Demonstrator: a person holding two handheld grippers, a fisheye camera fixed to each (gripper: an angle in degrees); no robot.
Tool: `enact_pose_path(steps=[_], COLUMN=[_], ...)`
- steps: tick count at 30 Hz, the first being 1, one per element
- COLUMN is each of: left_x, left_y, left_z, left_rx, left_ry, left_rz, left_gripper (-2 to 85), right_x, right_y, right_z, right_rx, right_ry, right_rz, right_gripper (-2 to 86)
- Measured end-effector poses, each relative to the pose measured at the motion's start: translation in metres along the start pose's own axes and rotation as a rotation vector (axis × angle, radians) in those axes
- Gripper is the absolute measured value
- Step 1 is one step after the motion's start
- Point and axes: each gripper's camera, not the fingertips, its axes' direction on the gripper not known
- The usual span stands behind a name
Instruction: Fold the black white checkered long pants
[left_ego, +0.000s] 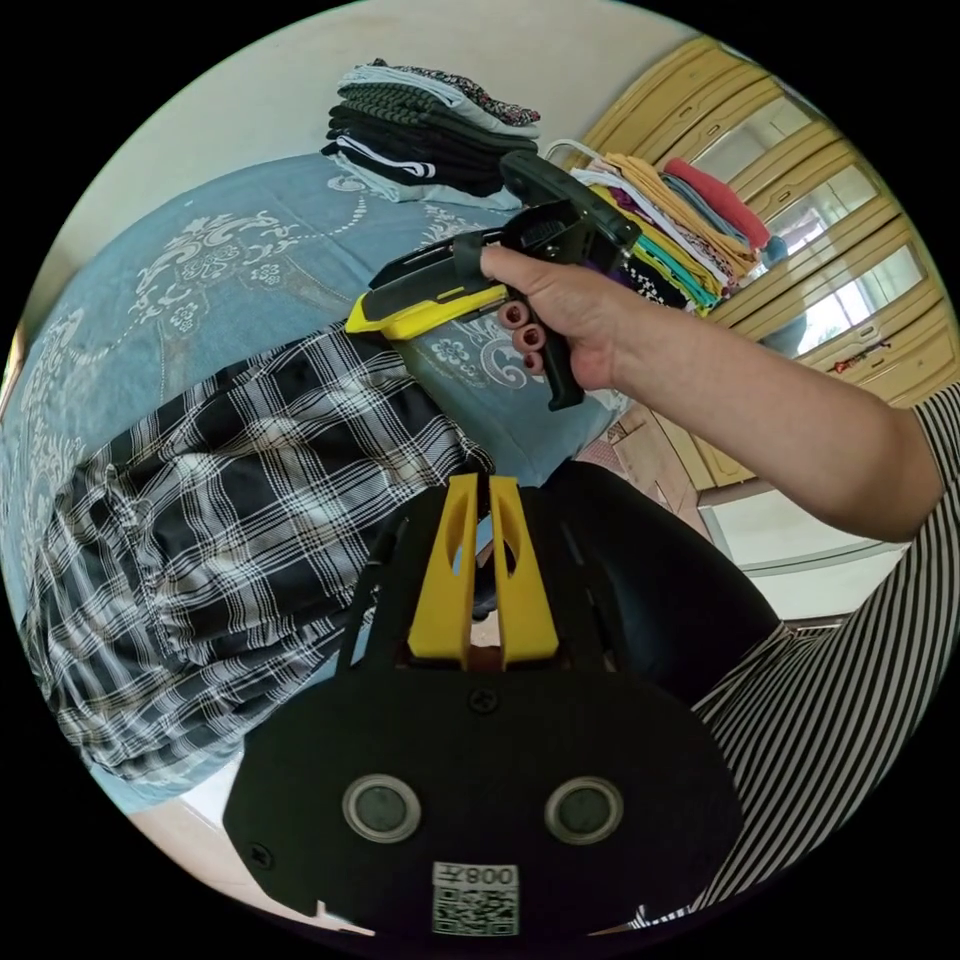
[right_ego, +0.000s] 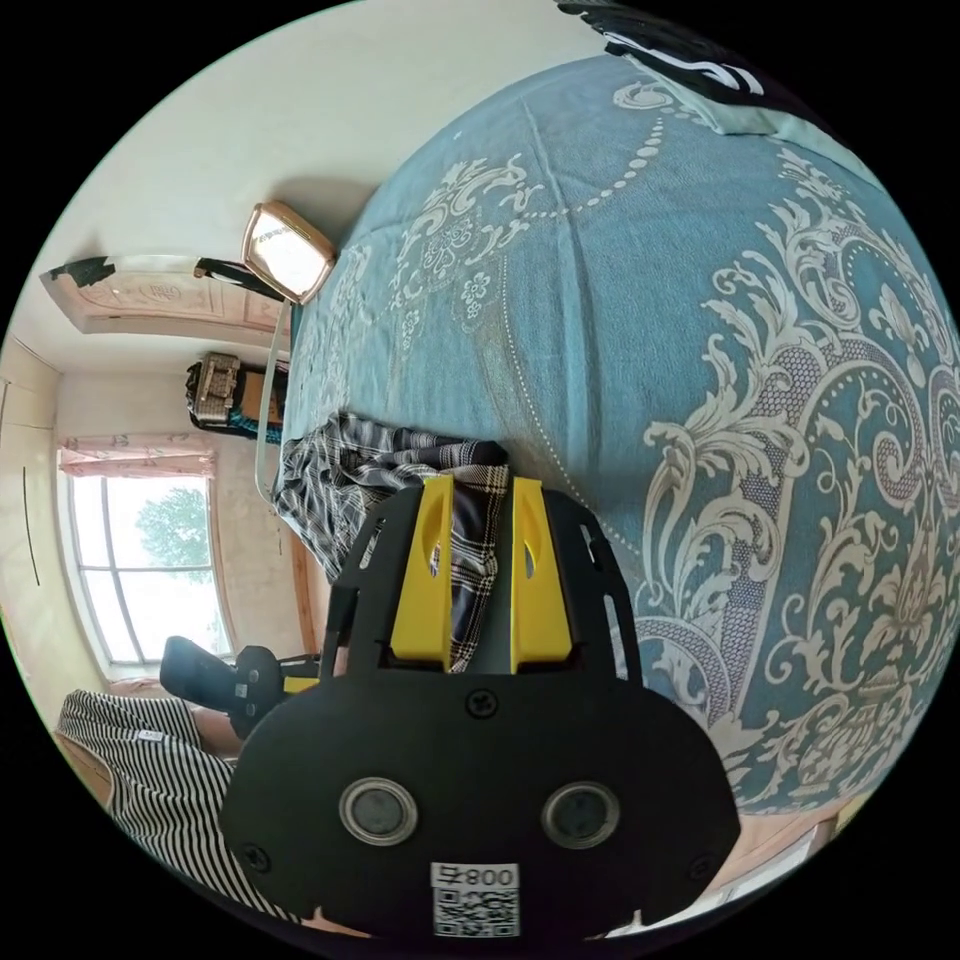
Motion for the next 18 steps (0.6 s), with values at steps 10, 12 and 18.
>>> enact_pose_path(steps=[10,12,18], left_x=[-0.022,-0.024,-0.021], left_y=[0.03,0.036,0.052], left_z=[0.013,0.016,0.033], left_rx=[0.011,0.011,0.008], left_ry=[0.024,0.023,0.024], left_rz=[-0.019,-0.019,0.034], left_gripper=[2.3,2.3,2.1], right_x=[-0.014,-0.009,-0.001], right_y=[-0.026,-0.027,-0.018], right_z=[0.018,0.019,-0.01], right_rx=[-0.034,-0.032,-0.014], right_ry=[0.029,-0.01,-0.096], right_rz=[0.025,0.045,0.056], right_gripper=[4.0,3.1,2.0])
